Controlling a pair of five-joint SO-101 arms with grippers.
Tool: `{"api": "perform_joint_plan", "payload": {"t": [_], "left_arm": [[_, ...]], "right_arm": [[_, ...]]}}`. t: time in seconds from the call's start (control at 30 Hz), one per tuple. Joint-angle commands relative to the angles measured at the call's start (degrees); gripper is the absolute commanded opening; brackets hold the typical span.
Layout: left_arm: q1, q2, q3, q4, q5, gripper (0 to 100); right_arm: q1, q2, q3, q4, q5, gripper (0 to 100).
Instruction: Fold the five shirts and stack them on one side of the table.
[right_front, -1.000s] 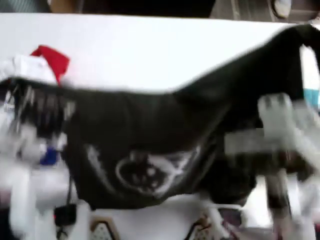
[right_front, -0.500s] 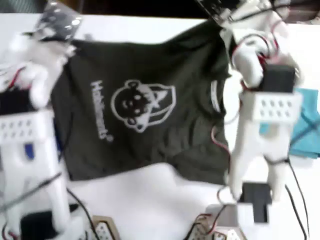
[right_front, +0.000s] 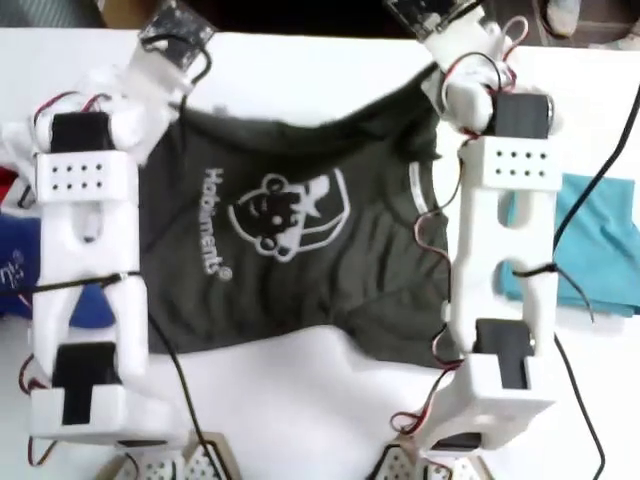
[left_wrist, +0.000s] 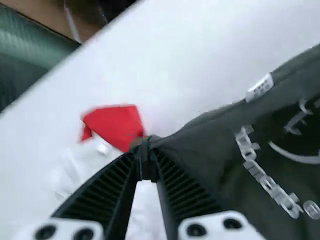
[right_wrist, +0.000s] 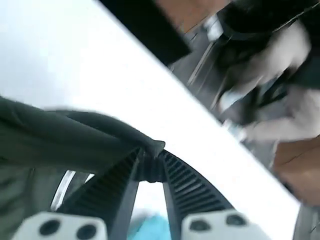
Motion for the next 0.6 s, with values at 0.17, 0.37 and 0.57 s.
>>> {"api": "perform_joint_plan", "payload": {"t": [0.17, 0.37, 0.57], "left_arm": [[0.53, -0.35, -2.95, 21.1, 0.0, 3], [0.35, -0.53, -2.95, 29.19, 0.0, 3], [0.35, -5.8, -2.59, 31.65, 0.0, 3]], "right_arm": [[6.46, -0.4, -0.79, 14.64, -0.18, 2.0], [6.81, -3.03, -0.26, 25.98, -0.18, 2.0], [6.73, -14.64, 7.65, 27.47, -0.09, 2.0]]}}
